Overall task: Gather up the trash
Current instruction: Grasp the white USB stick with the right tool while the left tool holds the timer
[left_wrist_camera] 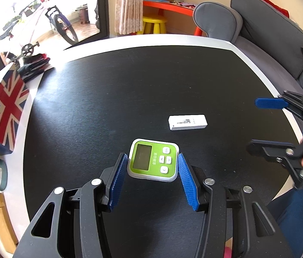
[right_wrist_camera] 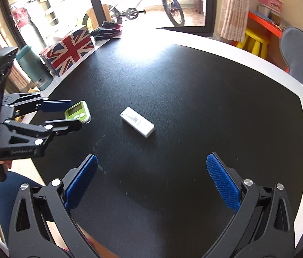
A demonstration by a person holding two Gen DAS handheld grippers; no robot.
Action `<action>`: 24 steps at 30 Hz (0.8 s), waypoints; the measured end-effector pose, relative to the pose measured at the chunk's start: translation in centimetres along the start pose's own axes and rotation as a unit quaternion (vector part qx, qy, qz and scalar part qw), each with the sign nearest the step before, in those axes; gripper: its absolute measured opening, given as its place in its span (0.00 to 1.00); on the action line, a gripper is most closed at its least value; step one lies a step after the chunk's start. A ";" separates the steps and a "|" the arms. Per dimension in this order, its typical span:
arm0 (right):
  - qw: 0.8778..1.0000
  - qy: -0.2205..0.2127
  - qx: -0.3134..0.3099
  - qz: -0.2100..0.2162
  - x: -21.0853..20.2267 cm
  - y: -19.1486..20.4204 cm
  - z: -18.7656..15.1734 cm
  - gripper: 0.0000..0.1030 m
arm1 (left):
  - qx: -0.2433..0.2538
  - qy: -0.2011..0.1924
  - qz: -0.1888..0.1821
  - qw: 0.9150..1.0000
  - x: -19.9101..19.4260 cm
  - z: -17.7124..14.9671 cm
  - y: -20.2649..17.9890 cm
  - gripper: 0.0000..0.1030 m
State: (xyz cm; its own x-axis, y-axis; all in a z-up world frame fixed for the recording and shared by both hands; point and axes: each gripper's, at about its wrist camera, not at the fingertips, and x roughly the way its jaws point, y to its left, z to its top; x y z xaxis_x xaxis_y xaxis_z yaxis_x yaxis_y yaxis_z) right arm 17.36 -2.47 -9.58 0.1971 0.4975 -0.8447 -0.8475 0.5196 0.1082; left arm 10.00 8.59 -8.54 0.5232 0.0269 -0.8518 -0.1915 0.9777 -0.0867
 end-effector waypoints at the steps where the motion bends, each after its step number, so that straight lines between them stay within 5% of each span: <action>1: 1.000 0.001 -0.005 0.002 0.4 0.0 0.3 0.97 | -0.003 0.000 -0.001 1.000 0.0 0.0 0.3 0.47; 8: 0.998 0.007 -0.055 0.007 3.9 1.0 2.4 0.93 | -0.015 -0.003 -0.003 1.000 -0.1 -0.3 1.7 0.47; 11: 0.997 0.022 -0.078 0.005 5.5 1.6 3.0 0.75 | -0.019 -0.002 -0.003 1.000 0.1 -0.4 2.1 0.47; 18: 0.994 0.032 -0.104 0.000 7.5 2.4 3.0 0.53 | -0.025 0.003 -0.008 1.000 0.8 -0.7 2.5 0.47; 24: 0.994 0.025 -0.105 -0.001 7.3 2.7 2.9 0.18 | -0.028 0.007 -0.016 0.999 1.5 -0.9 2.3 0.47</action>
State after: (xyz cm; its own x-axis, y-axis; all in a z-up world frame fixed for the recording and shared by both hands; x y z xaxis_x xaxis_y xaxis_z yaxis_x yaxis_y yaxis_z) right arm 17.98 4.56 -13.97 0.1791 0.4589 -0.8703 -0.9326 0.3608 -0.0017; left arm 9.59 10.74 -10.48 0.5183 -0.0077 -0.8552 -0.2214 0.9647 -0.1429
